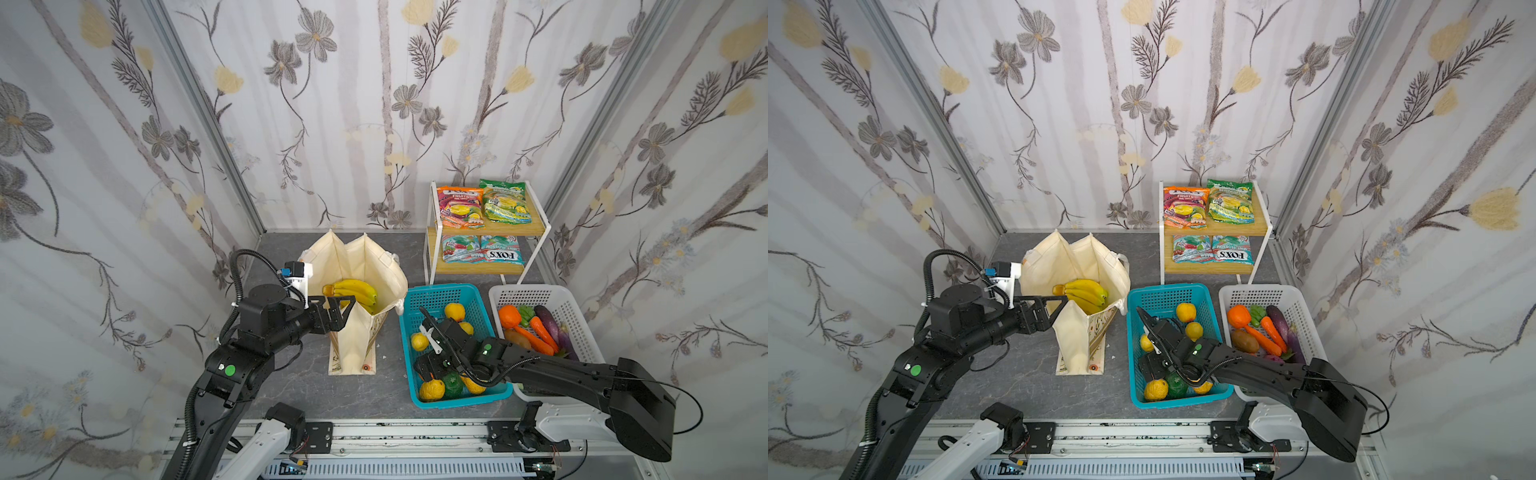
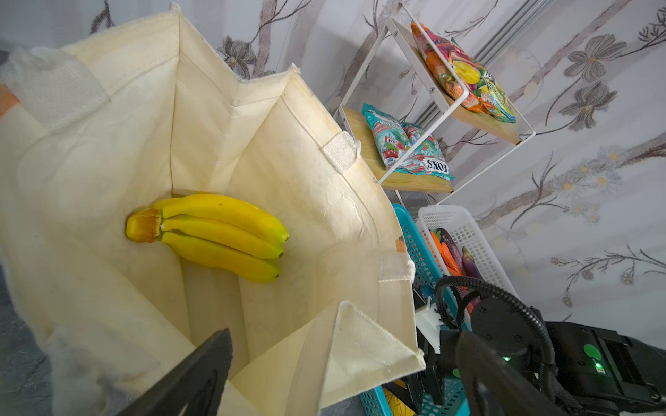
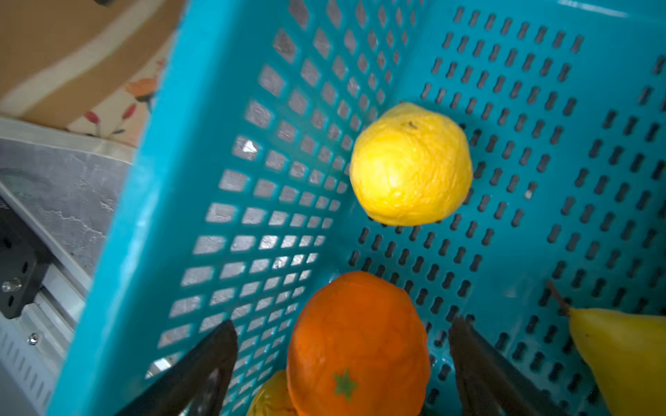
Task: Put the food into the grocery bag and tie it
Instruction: 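Grasp the orange in the teal basket with the right gripper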
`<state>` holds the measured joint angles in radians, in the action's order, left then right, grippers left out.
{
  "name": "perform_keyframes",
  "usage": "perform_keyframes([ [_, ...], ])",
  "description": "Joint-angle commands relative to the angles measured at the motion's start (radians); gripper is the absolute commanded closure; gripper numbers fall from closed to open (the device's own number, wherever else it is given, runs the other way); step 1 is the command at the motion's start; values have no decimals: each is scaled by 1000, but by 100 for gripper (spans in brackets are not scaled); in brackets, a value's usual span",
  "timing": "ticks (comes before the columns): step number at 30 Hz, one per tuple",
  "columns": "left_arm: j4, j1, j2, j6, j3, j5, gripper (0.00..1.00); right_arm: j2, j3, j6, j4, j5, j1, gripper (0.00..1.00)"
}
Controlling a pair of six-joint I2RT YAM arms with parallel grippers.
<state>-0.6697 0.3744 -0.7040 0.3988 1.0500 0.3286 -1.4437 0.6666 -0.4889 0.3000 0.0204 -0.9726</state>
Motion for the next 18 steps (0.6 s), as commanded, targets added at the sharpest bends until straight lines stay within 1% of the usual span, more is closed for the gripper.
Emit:
perform_keyframes([
  [1, -49, 4, 14, -22, -2, -11, 0, -29, -8, -46, -54, 3, -12, 11],
  [6, -92, 8, 18, -44, -22, -43, 0, -60, -21, -61, -54, -31, -24, 13],
  [10, -99, 8, 5, -53, -23, -56, 0, -97, -17, -70, -68, -40, -22, 18],
  [13, -99, 8, 0, -55, -11, -69, 1, -117, -16, -76, -72, -39, -23, 26],
  [15, -99, 8, 3, -53, 3, -85, 1, -112, -18, -80, -74, -44, -23, 28],
  [18, -97, 8, 5, -43, 30, -124, 0, -79, -17, -84, -66, -81, -23, 35],
])
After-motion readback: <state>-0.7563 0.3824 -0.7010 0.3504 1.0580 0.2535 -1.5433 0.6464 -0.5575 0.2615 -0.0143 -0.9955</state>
